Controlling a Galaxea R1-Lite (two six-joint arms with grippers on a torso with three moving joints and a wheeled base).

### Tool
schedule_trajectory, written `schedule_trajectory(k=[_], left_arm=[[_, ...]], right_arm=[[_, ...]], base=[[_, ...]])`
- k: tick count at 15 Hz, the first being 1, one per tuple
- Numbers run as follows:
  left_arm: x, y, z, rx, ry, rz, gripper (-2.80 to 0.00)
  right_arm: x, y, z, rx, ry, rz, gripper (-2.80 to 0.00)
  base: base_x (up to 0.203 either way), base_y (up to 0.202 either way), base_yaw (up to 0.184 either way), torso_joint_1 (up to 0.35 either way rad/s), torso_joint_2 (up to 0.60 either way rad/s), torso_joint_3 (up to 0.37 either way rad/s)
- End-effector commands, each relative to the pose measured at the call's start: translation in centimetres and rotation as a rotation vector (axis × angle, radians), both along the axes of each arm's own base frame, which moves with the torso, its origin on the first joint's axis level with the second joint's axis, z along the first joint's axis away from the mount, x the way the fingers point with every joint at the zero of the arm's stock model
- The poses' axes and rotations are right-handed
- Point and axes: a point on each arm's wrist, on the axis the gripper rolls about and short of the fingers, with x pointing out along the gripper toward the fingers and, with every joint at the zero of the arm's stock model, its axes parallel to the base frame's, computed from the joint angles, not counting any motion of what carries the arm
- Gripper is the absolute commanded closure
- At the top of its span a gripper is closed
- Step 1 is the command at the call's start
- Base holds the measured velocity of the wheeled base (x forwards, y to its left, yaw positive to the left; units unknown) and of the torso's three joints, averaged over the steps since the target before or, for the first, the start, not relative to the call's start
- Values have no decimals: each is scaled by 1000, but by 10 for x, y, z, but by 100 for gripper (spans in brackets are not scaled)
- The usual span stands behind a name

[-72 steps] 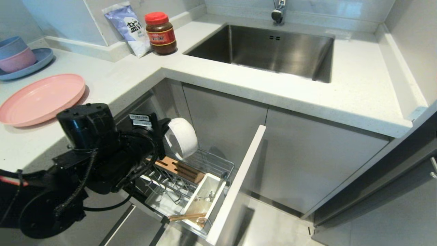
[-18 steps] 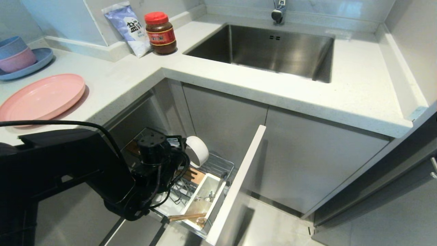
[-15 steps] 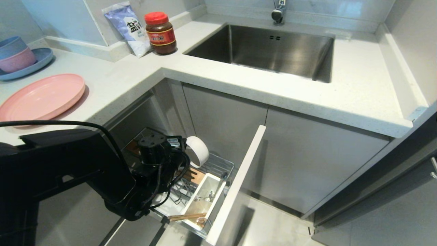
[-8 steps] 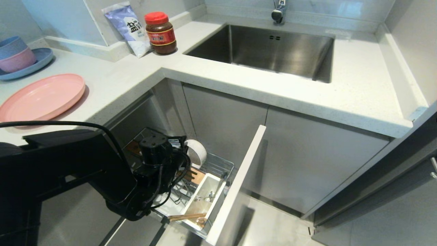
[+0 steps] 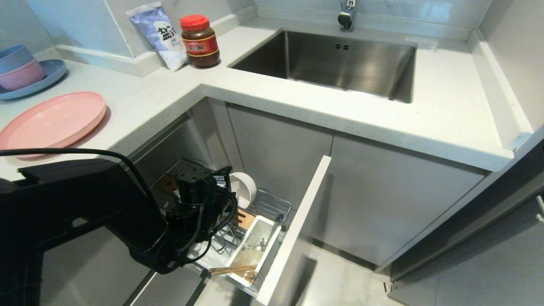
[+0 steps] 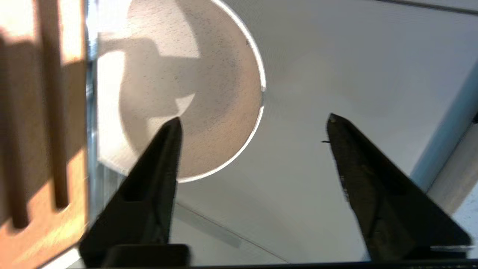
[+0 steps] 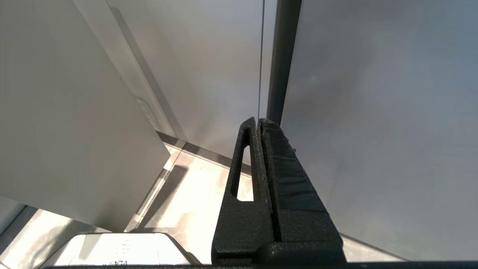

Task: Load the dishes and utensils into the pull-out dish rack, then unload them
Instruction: Pick up the bowl and place it in the cupboard, then pick up the plate and place it in the cupboard

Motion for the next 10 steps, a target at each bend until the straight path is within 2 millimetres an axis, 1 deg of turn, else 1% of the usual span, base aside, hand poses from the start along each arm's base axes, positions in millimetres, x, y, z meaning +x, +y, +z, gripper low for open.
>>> schedule_trajectory(k=[1,3,5,9,10], left_arm=[[-10,0,16,5,32,-4,-280],[-21,4,32,21,73,-7,-280],[-34,10,54,20,67,-8,-280],[-60,20,79,48,117,-14,-280],[-69,22,87,55,127,-21,-268]], right_arm=[[0,0,0,0,-2,0,0],[0,0,0,0,-1,0,0],[0,0,0,0,-1,0,0],[0,0,0,0,-2,0,0],[0,0,0,0,-1,0,0]], base=[[0,0,0,0,0,0],[0,0,0,0,0,0],[0,0,0,0,0,0],[0,0,0,0,0,0],[0,0,0,0,0,0]])
